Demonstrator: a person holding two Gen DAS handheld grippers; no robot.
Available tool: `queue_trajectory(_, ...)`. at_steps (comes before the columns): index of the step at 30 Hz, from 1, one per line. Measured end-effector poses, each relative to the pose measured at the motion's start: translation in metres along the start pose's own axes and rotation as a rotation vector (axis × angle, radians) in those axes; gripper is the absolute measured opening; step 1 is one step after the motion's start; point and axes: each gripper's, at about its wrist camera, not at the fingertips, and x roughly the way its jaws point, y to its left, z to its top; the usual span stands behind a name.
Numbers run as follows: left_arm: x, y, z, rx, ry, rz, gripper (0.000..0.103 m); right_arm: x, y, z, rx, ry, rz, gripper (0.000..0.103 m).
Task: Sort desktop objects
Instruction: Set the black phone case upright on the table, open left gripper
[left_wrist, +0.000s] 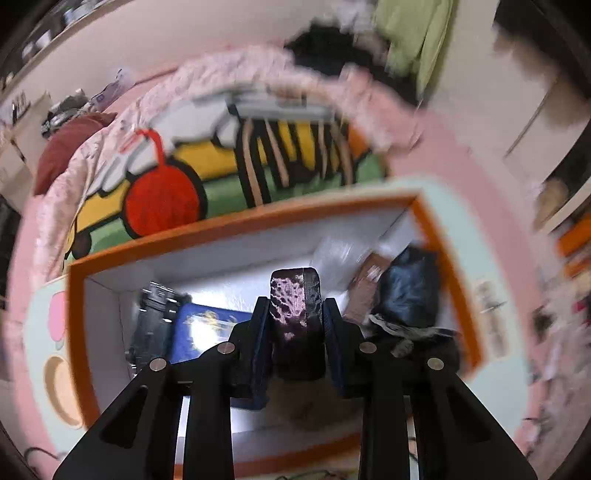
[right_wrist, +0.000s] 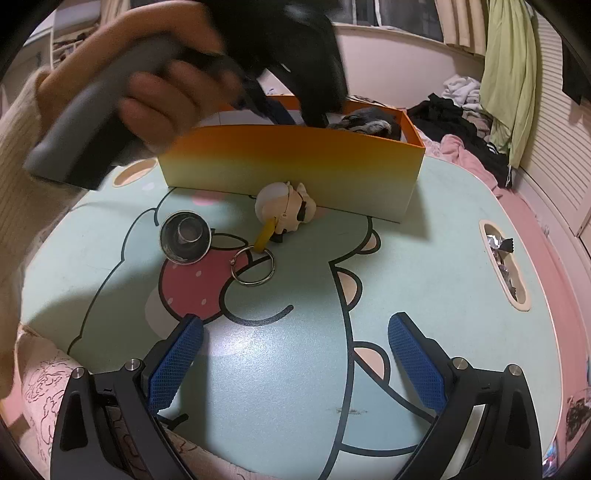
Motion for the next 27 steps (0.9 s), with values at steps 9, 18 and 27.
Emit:
queue_trajectory(9, -0.115, 0.053, -0.101, -0.023, -0.23, -0.068, 0.03, 0.001, -0.001, -0.001, -0.001, -0.001, -0.001, 0.1)
queue_trajectory(18, -0.052, 0.062, -0.149, -0.061, -0.112, -0.031, 0.03, 0.001, -0.001, -0.001, -0.002, -0.001, -0.002, 0.101)
queue_trajectory(27, -0.087, 0.046, -0.186, 0.033, -0.24, 0.012, 0.083, 0.003, -0.002, -0.001, -0.002, -0.003, -0.002, 0.101)
